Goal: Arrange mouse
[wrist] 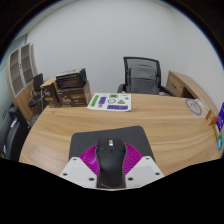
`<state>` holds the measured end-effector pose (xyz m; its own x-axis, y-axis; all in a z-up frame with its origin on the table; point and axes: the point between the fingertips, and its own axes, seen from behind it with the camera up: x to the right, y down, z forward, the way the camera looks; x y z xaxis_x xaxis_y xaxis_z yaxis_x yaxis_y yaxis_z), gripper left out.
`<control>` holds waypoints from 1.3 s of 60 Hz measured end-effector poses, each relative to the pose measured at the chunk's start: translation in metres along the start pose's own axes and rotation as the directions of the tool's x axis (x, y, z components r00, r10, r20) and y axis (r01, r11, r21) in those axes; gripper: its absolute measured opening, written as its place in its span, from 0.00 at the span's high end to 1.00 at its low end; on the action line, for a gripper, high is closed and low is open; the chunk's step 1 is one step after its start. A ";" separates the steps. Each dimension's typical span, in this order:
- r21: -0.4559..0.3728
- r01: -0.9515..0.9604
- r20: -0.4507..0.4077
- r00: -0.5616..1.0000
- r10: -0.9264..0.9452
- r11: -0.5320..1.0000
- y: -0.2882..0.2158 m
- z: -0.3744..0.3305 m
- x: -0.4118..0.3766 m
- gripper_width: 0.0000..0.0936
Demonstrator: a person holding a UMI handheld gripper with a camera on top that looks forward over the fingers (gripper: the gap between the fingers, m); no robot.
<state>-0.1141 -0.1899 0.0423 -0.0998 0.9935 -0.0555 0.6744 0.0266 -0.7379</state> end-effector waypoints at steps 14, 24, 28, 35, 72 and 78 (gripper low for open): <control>-0.053 0.037 -0.044 0.998 -0.040 0.998 0.050 0.025 -0.005 0.67; -0.053 0.037 -0.054 0.998 -0.040 0.998 0.054 0.025 -0.003 0.43; -0.061 0.038 -0.069 0.997 -0.042 0.997 0.051 0.017 0.002 0.06; -0.044 0.037 -0.092 0.995 -0.041 0.998 0.036 -0.020 0.015 0.09; 0.041 0.000 -0.190 0.982 0.008 0.999 0.048 -0.314 0.090 0.09; 0.028 -0.027 -0.206 0.978 0.032 0.999 0.068 -0.330 0.098 0.09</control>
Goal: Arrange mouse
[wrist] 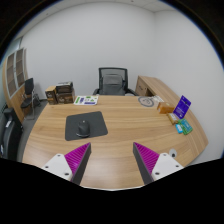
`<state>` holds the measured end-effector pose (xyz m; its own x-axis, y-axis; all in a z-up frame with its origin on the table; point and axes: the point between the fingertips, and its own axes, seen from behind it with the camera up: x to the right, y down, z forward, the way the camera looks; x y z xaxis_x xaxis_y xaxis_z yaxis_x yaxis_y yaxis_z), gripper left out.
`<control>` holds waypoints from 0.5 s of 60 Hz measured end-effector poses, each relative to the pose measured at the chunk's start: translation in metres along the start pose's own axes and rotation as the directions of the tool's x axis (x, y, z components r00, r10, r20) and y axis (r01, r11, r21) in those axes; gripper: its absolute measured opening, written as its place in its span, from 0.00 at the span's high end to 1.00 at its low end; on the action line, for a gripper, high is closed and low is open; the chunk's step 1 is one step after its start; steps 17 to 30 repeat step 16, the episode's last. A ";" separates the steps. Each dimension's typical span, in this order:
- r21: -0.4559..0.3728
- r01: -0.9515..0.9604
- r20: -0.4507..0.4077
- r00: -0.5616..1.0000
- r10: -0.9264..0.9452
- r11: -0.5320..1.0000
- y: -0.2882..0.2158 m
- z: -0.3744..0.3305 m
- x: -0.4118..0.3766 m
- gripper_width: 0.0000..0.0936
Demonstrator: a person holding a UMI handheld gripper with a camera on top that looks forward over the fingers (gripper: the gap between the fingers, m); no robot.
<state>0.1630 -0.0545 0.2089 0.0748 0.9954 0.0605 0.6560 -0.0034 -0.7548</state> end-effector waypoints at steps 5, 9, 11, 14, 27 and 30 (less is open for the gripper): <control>-0.003 0.006 -0.012 1.000 -0.006 1.000 0.013 -0.007 0.005 0.09; -0.011 -0.001 -0.019 1.000 0.000 1.000 0.021 -0.011 0.008 0.09; -0.011 0.001 -0.024 1.000 -0.002 1.000 0.023 -0.013 0.009 0.09; -0.018 -0.004 -0.022 1.000 0.003 1.000 0.027 -0.015 0.009 0.09; -0.019 -0.012 -0.018 1.000 0.011 1.000 0.029 -0.017 0.008 0.09; -0.019 -0.012 -0.018 1.000 0.011 1.000 0.029 -0.017 0.008 0.09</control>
